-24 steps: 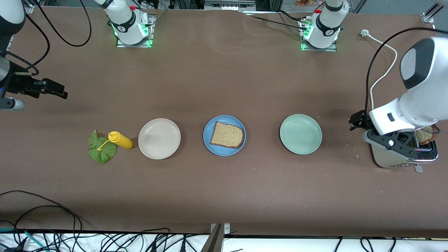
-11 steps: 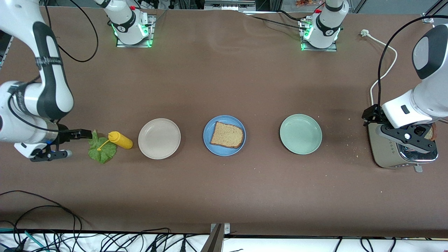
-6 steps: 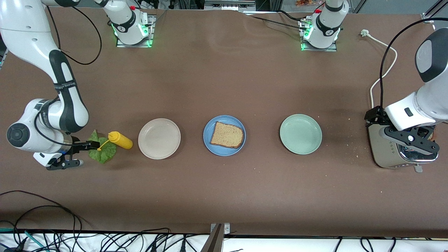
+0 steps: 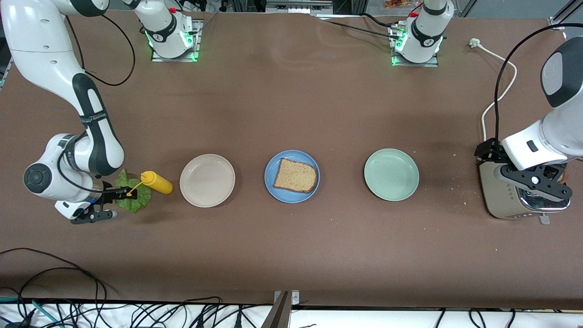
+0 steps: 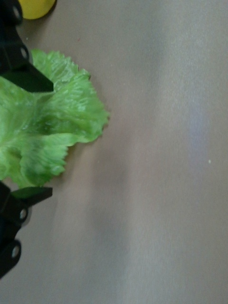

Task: Make sandwich in blue plate with both arms
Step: 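Reach the right gripper down to the green lettuce leaf and grasp it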

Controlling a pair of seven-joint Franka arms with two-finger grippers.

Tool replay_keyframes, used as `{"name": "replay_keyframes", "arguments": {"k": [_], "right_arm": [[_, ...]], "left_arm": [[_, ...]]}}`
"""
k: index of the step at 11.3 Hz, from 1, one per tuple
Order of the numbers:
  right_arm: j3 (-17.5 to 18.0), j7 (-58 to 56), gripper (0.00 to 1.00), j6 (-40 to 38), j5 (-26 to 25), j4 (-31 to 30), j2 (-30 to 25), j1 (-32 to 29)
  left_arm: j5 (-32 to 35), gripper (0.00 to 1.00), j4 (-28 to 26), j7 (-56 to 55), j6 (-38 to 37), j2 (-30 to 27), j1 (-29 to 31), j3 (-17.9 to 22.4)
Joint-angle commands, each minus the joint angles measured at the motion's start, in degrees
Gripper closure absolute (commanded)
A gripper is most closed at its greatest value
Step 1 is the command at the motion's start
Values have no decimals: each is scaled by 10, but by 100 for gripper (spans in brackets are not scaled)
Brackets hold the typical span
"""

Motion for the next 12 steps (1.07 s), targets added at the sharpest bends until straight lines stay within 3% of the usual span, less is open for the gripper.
{"name": "replay_keyframes", "arguments": {"k": [1, 4, 5, 7, 12], "right_arm": [[10, -14, 50, 11, 12, 12, 15, -5], [10, -20, 92, 6, 14, 8, 10, -4], [10, -24, 100, 3, 14, 0, -4, -3], [13, -28, 100, -7, 14, -28, -48, -3], [19, -25, 100, -145, 14, -26, -137, -3]], "left_arm": [[-7, 0, 9, 1, -2, 2, 5, -3], [-7, 0, 8, 1, -2, 2, 5, -3], [-7, 0, 8, 0, -2, 2, 8, -3], [-7, 0, 7, 1, -2, 2, 10, -3], [-7, 0, 7, 1, -3, 2, 10, -3]]}}
